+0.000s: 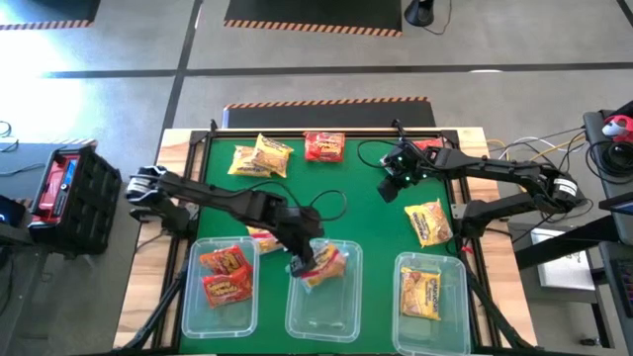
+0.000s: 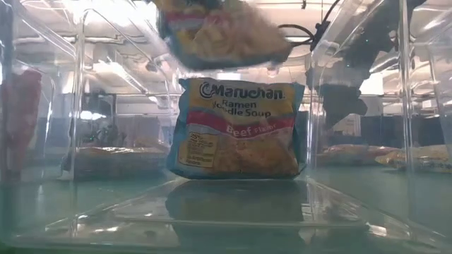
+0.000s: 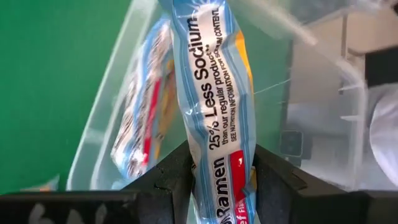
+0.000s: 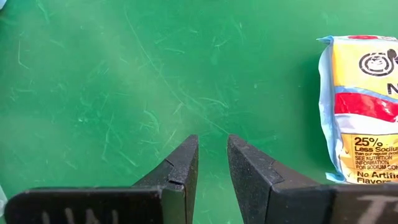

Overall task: Sort Maruchan noodles
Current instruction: Put the blue noodle pack into the middle transparent bin

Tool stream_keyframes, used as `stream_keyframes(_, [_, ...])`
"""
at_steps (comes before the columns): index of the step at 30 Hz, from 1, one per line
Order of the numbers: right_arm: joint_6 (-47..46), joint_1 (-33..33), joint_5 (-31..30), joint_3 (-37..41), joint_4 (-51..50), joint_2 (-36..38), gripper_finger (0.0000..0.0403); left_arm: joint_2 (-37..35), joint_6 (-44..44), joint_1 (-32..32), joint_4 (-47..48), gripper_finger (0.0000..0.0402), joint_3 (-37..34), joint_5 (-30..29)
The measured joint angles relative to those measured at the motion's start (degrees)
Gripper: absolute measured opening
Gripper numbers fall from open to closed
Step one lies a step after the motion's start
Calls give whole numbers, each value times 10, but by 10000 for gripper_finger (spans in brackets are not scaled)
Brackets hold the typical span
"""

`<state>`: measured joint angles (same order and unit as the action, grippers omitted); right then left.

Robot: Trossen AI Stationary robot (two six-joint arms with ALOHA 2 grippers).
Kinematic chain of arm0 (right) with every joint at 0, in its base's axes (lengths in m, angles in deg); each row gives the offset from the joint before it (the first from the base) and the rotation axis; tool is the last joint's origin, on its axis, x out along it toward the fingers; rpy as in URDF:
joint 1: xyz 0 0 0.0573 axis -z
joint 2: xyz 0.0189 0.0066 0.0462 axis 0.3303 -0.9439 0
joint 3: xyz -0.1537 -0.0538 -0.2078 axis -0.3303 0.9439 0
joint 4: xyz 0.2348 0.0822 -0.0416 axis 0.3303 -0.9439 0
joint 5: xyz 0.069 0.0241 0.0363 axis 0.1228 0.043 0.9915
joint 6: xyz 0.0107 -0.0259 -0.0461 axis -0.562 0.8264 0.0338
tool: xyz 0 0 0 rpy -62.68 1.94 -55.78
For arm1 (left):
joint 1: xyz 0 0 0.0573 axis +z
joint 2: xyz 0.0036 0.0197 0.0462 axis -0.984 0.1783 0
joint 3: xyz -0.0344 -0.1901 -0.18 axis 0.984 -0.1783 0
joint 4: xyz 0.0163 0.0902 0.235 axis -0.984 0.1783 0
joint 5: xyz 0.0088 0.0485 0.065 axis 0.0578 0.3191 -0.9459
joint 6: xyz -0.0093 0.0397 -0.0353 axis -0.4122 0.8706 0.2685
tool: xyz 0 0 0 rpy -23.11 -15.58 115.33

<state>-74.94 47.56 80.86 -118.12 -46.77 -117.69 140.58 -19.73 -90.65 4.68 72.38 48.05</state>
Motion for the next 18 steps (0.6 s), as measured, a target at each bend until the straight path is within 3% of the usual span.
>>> stream_keyframes(13, [0,0,0,0,0,0,77,157,148,-6,179,118,167,-3])
stream_keyframes(18, [0,0,0,0,0,0,77,194,180,-7,208,118,209,-22])
